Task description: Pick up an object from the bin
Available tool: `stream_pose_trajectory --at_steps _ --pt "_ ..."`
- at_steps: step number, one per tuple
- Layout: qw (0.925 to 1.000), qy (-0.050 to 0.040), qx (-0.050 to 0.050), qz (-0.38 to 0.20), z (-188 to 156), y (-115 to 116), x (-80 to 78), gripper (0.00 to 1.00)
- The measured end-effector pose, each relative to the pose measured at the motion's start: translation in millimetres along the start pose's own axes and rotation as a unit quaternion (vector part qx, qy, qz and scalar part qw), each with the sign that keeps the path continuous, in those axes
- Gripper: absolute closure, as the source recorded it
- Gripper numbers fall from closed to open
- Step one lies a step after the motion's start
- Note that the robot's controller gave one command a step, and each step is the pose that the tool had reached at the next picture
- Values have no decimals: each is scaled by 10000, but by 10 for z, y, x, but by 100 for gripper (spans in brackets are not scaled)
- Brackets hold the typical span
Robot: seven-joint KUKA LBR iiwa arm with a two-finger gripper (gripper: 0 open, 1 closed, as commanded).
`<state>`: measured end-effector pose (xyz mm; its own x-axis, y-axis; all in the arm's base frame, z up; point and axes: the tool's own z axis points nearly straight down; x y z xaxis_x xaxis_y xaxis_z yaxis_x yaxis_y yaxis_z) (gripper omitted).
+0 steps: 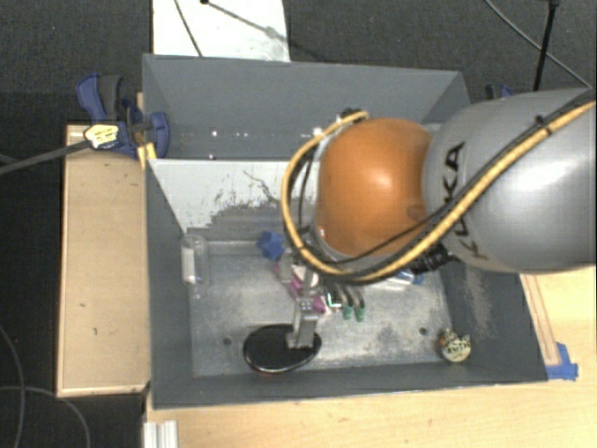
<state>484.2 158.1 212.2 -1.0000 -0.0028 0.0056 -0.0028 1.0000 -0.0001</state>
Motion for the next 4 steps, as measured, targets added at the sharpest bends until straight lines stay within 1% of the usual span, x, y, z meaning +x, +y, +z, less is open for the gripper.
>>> stream_pose_trajectory --at_steps 1,2,3,4 --pt "9985 -1 5 -552 952 200 72 0" --pt "9988 -2 18 -489 1191 -383 -86 0" --pt "9989 -41 -3 -475 1159 -344 -96 100" --pt "9626 -70 25 -2707 1354 93 -144 100"
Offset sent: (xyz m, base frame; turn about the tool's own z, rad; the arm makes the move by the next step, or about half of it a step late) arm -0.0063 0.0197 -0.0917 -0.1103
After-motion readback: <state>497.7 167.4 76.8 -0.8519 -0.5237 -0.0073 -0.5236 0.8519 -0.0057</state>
